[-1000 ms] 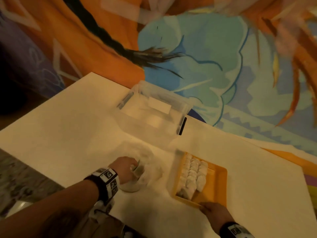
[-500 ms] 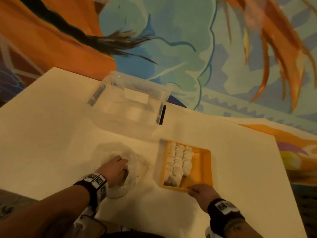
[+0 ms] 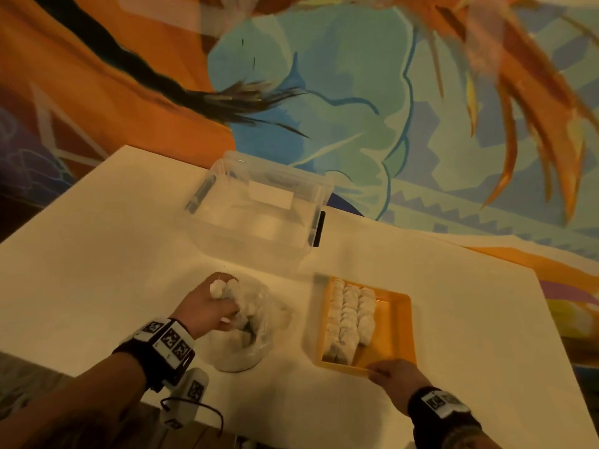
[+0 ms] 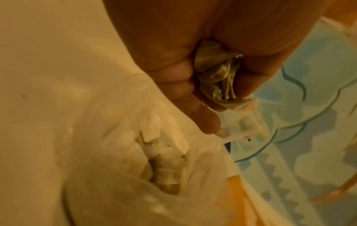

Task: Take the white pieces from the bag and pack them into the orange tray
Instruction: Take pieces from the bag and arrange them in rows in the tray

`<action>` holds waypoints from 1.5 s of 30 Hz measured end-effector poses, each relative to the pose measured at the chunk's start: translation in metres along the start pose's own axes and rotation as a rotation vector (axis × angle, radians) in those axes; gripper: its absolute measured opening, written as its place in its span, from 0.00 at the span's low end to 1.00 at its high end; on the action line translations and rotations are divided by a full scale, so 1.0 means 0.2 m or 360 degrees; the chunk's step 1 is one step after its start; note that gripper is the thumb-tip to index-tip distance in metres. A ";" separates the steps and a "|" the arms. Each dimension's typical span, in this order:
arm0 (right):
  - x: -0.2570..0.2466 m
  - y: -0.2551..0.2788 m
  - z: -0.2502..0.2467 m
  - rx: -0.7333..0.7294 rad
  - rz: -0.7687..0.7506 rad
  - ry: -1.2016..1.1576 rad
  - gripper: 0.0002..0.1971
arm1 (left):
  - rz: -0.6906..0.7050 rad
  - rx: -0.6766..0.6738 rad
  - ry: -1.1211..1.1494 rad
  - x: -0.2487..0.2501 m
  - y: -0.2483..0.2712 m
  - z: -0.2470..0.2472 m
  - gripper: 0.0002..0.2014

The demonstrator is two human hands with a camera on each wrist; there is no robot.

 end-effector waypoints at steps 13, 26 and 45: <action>-0.35 0.21 -0.24 0.0515 -0.0212 -0.0178 0.16 | -0.0024 -0.0551 0.0523 0.32 0.21 0.41 0.07; -0.53 0.34 -0.39 0.0924 -0.0288 -0.1665 0.06 | 0.0128 -0.0723 0.0221 0.41 0.26 0.86 0.10; -0.13 0.30 -0.59 0.0937 -0.0657 -0.1459 0.08 | 0.0526 -0.0306 -0.0486 0.49 0.23 1.21 0.04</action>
Point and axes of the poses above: each hand's wrist, its own y-axis away from the middle knuckle, its own z-axis out of the palm, x = y × z, the point moved 4 cm from there along -y, towards the middle knuckle, and after that the axes turned 9 degrees about -z, right-handed, at the moved point
